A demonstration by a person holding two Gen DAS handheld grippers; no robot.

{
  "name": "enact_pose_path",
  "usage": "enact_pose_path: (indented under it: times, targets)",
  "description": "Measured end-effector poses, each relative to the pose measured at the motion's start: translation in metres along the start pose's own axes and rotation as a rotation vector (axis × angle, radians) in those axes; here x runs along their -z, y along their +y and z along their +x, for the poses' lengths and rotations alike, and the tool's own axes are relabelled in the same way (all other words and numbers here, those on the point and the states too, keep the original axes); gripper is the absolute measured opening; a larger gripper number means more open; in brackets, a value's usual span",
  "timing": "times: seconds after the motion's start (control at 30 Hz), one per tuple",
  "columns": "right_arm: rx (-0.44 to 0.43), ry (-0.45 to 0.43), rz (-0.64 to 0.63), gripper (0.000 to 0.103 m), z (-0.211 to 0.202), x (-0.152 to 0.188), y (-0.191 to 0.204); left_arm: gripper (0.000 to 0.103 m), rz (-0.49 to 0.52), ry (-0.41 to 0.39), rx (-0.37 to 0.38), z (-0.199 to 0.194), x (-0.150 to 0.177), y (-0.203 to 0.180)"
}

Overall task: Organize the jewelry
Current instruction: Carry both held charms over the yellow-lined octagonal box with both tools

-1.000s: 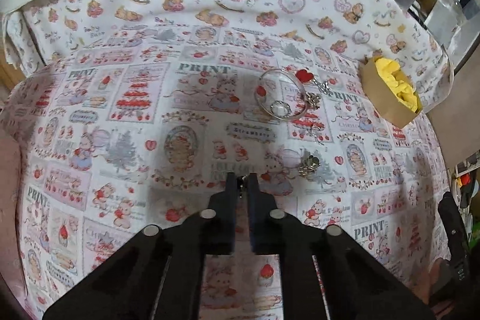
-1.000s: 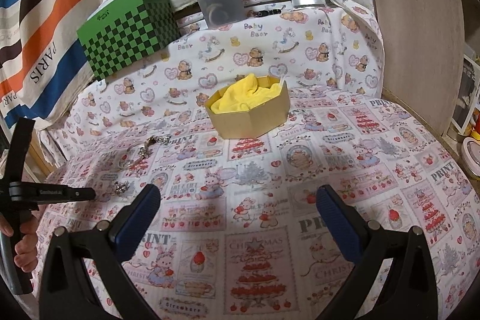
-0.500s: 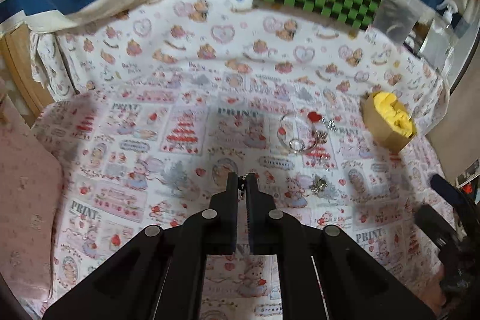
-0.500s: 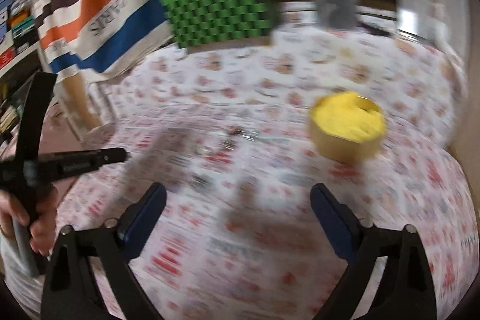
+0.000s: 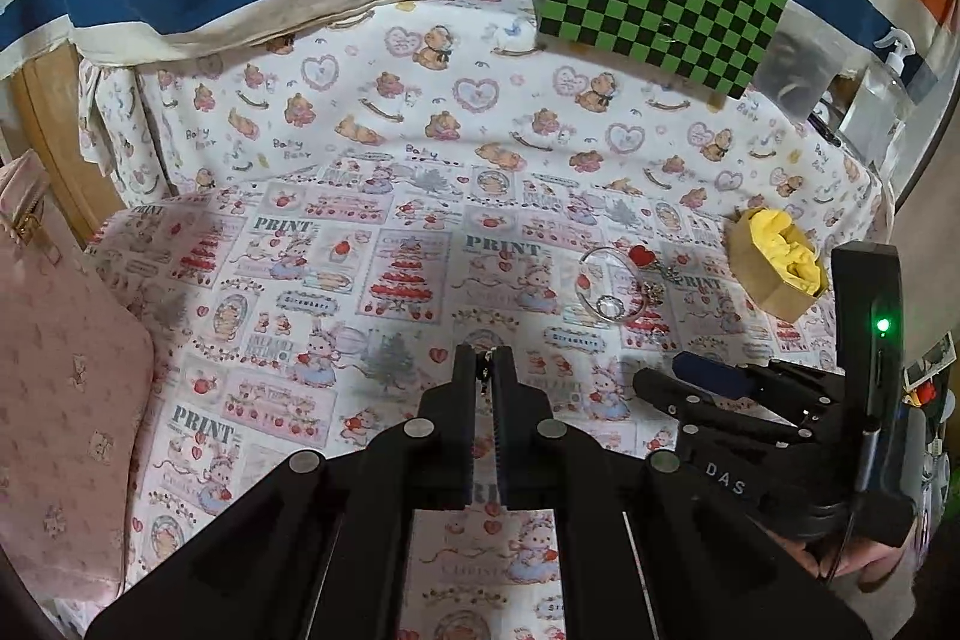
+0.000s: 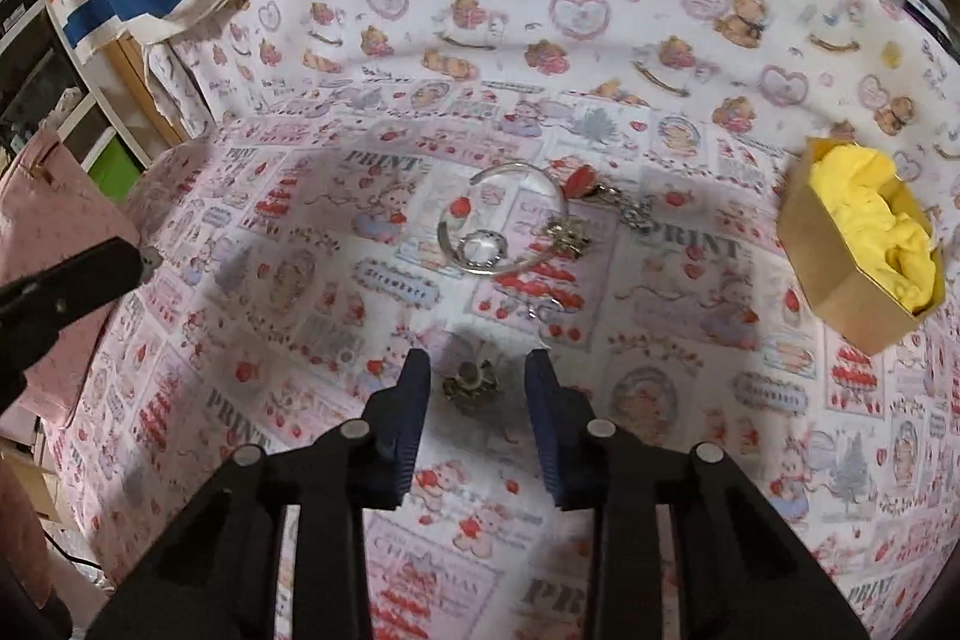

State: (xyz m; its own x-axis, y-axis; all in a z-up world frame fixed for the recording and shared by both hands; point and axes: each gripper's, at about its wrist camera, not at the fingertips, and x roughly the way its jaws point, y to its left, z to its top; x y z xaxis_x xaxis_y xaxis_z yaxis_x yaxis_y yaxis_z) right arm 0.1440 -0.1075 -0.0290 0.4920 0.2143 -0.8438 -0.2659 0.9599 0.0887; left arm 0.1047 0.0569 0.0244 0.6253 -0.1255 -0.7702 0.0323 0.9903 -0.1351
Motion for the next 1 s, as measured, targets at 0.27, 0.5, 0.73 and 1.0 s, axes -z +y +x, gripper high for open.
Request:
enact_pose_path:
  times: [0.27, 0.5, 0.73, 1.0]
  targets:
    - [0.06, 0.015, -0.03, 0.019, 0.011, -0.001, 0.006, 0.004, 0.014, 0.019, -0.012, 0.009, 0.003, -0.003]
    - [0.024, -0.054, -0.026, 0.014, -0.018, 0.0, -0.013, 0.004, 0.033, 0.002, -0.024, 0.003, 0.002, -0.017]
    - [0.032, -0.198, 0.004, 0.014, -0.072, -0.006, -0.063, 0.004, 0.087, -0.037, -0.008, -0.004, -0.009, -0.055]
    - [0.285, -0.455, 0.146, 0.014, -0.105, -0.029, -0.149, 0.004, 0.117, -0.061, 0.048, 0.006, -0.033, -0.114]
